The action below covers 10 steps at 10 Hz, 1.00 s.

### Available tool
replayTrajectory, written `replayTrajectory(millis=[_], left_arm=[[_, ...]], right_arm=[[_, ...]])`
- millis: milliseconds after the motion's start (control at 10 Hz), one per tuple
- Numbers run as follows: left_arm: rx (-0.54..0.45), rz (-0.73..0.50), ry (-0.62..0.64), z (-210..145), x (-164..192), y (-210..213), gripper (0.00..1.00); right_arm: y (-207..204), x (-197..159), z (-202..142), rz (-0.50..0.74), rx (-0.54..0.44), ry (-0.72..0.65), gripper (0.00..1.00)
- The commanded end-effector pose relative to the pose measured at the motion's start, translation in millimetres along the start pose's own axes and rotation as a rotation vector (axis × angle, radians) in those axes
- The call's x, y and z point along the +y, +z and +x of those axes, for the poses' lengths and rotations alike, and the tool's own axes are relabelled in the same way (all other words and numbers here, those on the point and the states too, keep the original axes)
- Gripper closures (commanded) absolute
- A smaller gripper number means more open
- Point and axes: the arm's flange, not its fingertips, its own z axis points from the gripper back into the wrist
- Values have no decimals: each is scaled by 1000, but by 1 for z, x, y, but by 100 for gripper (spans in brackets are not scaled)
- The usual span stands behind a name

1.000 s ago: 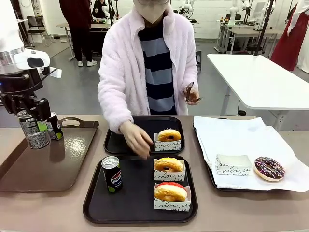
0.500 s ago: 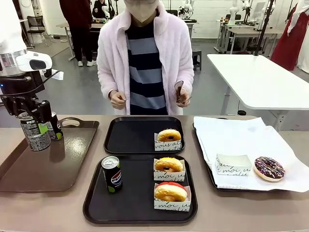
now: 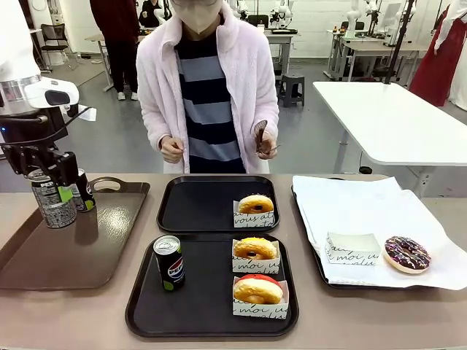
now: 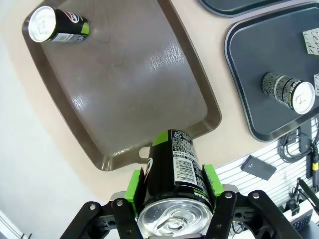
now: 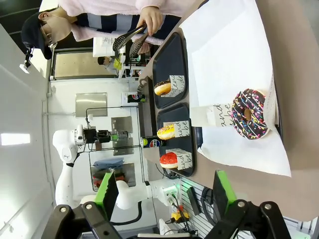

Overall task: Set up donuts and drinks on trays.
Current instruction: Pick up one Pepsi coke from the Handle tray and place it on the Flat Tray without a Pepsi coke.

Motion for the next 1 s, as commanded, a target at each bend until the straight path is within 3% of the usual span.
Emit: replayTrajectory(millis=[0, 300, 500, 600, 900], left_arm=[[-10, -24, -22, 22, -16, -1, 41], [-102, 13, 5, 47, -39, -3, 41], [-100, 37, 73, 50, -42, -1, 41], [-86, 18, -14, 46, -40, -6, 41], [-86, 18, -14, 46, -40, -6, 41]], right_arm=[[1, 1, 1, 21, -9, 11, 0], [1, 1, 1, 21, -9, 11, 0], [1, 1, 1, 21, -9, 11, 0], [1, 1, 1, 21, -9, 11, 0], [1, 1, 1, 21, -9, 11, 0]])
